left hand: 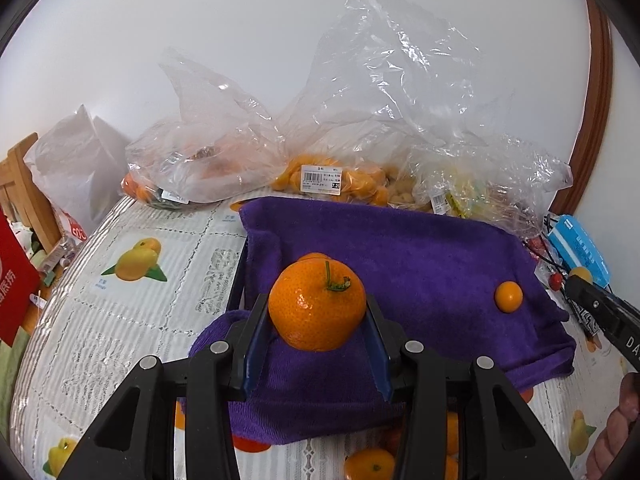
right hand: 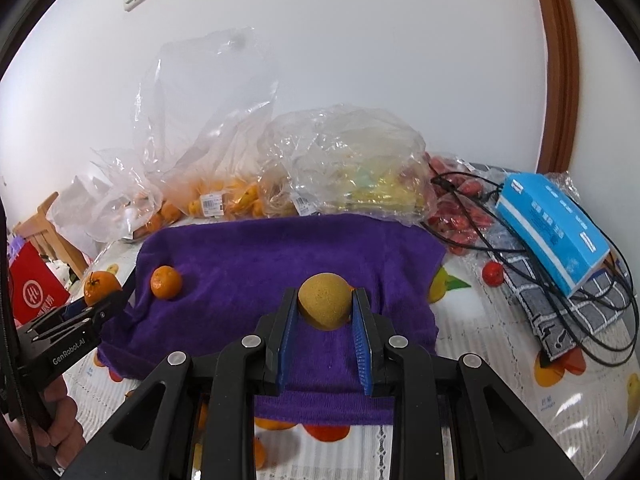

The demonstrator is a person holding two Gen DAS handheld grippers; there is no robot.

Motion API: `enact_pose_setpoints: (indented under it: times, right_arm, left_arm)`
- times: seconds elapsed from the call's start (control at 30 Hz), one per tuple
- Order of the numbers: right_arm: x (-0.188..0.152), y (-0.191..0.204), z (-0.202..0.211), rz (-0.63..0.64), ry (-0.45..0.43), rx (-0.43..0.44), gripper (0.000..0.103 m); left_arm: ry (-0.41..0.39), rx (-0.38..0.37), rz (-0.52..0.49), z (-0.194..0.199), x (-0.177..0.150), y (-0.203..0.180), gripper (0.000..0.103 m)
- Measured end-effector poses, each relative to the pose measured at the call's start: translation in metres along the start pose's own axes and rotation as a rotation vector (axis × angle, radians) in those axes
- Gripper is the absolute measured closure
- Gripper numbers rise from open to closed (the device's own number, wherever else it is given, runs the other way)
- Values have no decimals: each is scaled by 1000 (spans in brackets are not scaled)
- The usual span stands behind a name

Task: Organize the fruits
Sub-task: 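Carry the stemmed orange and tan fruit over the purple towel with both tools, then open both tools to set the tan fruit and orange on the towel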

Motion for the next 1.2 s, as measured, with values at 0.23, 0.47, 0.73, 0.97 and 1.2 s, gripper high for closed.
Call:
enact_pose_setpoints:
  times: [0.23,0.47,0.73,0.97,1.2]
  right_arm:
    - [-15,6,-24,32,59,-6,77]
    - [-22,8,-33,31,84,19,77]
    - [-27,8,-46,26,117,25,77]
    - [-33,11,-53,37,138,26,77]
    - [-38,14,-56,48,151,27,76]
  left_arm:
    - [52,-11,7,-15,-9,2,61]
    - [59,-15,-10,-18,-14,-2,61]
    - [76,-14,3,-27,-16,1,61]
    - [93,-5,-3,-33,-19,-1,61]
    - [119,-2,-20,-38,-22,-3,61]
Point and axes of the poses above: each gripper's, at about its wrist camera, not at the fingertips, and z roughly against the way its jaws point, y to its left, x to its top, the point moved 3 cm from there along -z, roughly the way its jaws point, and after that the axes turned 11 degrees about z, right-handed, at the moved point
